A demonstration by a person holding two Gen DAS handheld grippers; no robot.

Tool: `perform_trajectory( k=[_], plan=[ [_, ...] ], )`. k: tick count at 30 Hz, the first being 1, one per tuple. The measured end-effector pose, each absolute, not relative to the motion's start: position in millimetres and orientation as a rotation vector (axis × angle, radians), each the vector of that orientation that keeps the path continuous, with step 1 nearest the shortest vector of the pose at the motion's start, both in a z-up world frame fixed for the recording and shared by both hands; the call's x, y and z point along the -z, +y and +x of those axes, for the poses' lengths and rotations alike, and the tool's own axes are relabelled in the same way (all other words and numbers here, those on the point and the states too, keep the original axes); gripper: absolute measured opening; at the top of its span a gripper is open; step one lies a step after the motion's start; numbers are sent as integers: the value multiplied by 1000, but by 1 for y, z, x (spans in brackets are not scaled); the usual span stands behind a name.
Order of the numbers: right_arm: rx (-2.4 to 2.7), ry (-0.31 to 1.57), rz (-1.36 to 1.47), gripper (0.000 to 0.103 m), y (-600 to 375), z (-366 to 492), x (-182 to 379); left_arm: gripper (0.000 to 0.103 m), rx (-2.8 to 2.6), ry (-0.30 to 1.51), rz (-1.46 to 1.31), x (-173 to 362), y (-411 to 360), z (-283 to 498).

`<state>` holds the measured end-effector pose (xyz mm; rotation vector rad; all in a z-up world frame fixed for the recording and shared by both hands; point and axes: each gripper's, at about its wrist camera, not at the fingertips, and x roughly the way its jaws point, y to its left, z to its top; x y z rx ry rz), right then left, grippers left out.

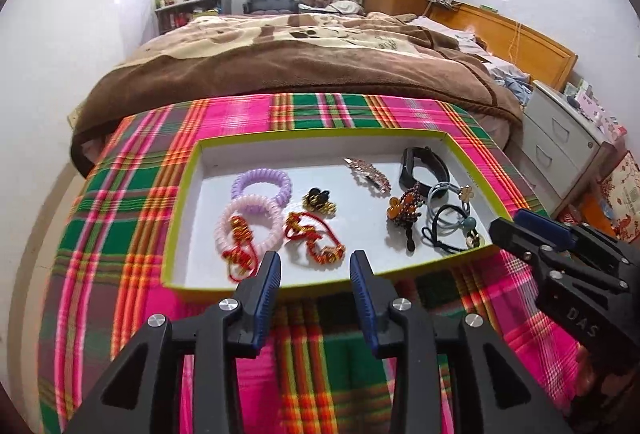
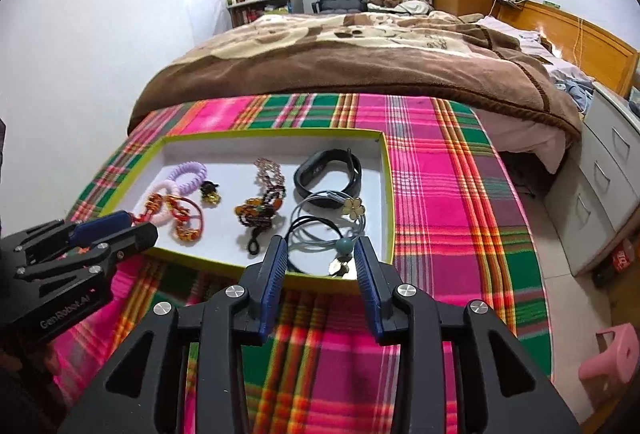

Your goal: Organize jewelry

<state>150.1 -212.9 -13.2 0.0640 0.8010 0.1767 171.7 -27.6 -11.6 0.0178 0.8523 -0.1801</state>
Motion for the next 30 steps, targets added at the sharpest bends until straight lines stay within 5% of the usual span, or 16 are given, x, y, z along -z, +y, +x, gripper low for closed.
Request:
perform_trajectory(
  k=[9, 12, 30],
  plan=[
    [-194, 741, 76, 37, -206, 114, -2, 36, 105, 787, 8, -2, -20, 130],
    [-206, 728, 87, 46, -205, 103, -6, 36, 86, 755, 5, -7, -18, 118],
    [-232, 688, 83, 46, -193, 69, -14, 36, 46, 717, -8, -17, -7, 77]
  ],
)
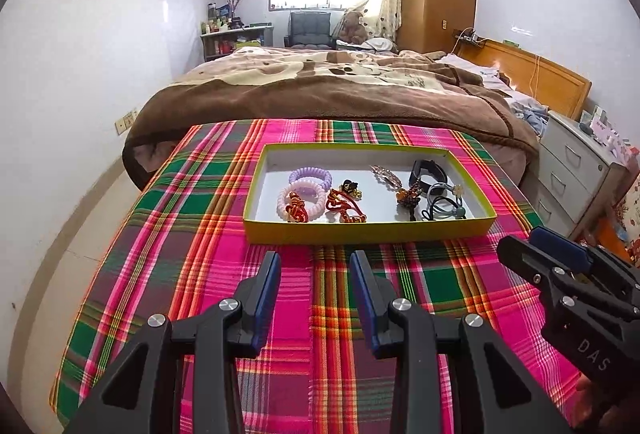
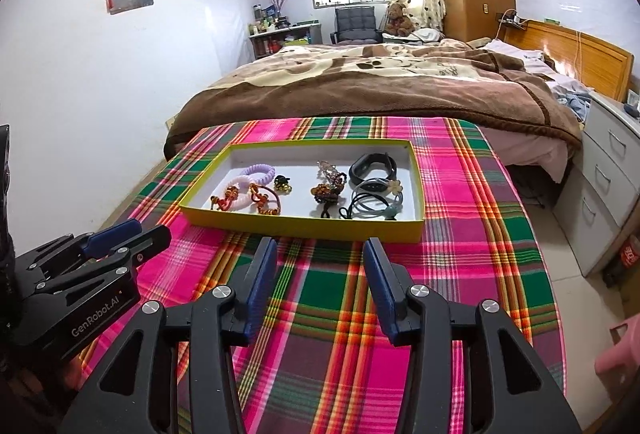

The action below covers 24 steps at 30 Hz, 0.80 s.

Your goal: Organize jewelry

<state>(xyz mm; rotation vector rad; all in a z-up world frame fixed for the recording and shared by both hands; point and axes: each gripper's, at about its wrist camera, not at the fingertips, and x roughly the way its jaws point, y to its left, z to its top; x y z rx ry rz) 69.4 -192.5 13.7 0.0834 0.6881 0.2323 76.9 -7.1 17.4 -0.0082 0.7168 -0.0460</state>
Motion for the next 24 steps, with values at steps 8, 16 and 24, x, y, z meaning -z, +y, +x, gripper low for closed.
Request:
perform_trajectory(
  k=[8, 16, 24],
  plan=[
    [-233, 682, 81, 46, -190, 66, -16, 36, 41, 719, -11, -18, -4, 72],
    [-232, 685, 80, 46, -190, 63, -17, 36, 40, 719, -9, -20, -5, 70],
    [-232, 686, 82, 46, -190, 63, -16, 36, 48, 723, -9, -19, -6, 71]
  ],
)
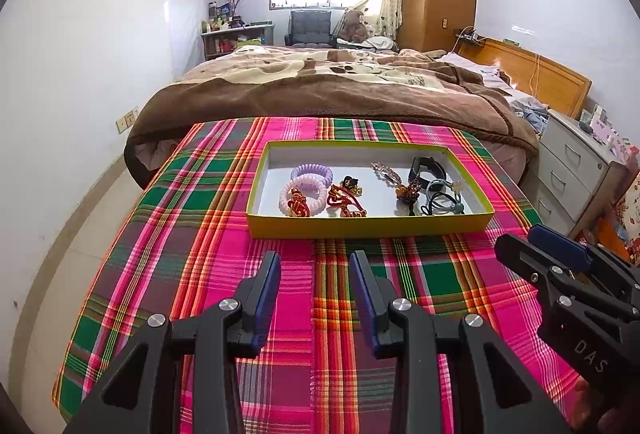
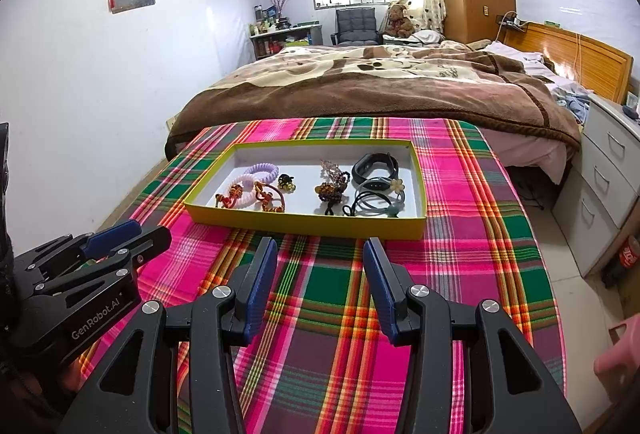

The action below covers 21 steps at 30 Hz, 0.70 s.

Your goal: Organize jewelry

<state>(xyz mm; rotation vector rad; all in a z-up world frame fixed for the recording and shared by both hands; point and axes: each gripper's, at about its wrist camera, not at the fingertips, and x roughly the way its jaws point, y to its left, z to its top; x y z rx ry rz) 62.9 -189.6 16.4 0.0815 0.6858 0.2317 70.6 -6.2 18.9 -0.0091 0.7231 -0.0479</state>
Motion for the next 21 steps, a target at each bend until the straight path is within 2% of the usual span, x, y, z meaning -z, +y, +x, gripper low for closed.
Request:
perform_trajectory(
  k=[21],
  plan=[
    [-229, 698, 81, 46, -190, 62, -13, 36, 56, 739, -4, -17, -7, 70]
  ],
)
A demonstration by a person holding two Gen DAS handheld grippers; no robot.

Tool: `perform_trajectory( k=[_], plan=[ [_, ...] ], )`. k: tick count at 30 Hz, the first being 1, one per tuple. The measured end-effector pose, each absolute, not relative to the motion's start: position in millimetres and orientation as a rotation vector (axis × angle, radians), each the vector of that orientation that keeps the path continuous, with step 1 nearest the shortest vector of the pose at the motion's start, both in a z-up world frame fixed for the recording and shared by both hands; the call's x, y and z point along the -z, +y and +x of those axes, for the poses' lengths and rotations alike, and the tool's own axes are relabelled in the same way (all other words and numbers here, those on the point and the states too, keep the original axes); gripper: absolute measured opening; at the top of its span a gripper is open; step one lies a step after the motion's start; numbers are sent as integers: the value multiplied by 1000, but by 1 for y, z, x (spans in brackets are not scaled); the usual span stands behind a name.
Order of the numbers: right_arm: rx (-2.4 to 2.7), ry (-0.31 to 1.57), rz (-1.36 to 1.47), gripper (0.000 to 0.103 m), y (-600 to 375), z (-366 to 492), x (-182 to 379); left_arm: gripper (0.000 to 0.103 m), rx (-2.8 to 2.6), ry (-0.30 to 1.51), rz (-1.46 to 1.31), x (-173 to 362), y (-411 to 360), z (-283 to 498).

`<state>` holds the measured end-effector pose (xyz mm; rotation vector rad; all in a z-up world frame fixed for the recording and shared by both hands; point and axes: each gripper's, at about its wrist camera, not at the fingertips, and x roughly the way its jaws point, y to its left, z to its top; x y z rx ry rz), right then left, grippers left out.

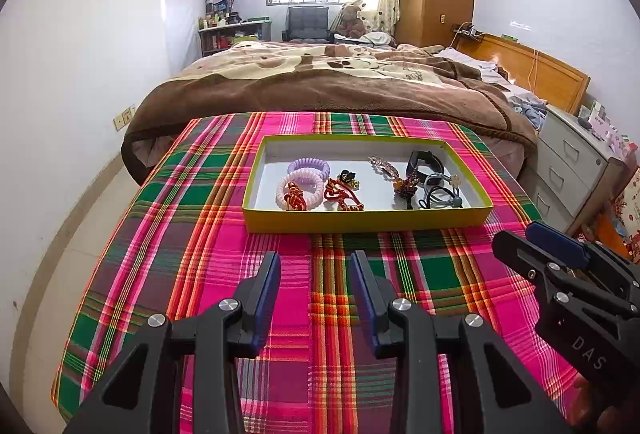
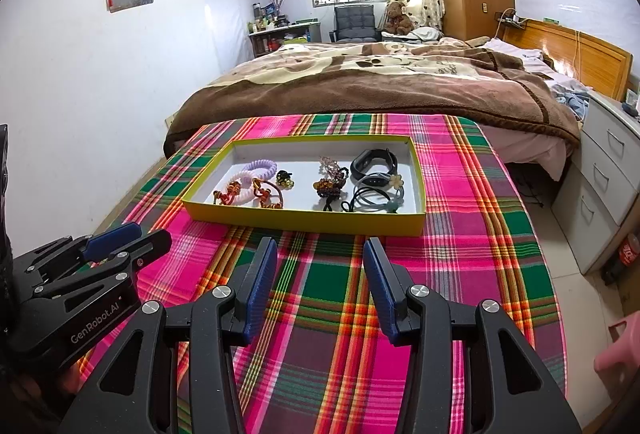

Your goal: Organize jewelry

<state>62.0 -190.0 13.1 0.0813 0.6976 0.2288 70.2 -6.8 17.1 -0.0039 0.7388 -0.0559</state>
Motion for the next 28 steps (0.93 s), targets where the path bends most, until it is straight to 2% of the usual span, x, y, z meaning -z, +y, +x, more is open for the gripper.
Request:
perform_trajectory(
  k=[28],
  plan=[
    [-227, 708, 79, 46, -189, 64, -8, 36, 61, 749, -13, -14, -5, 72]
  ],
)
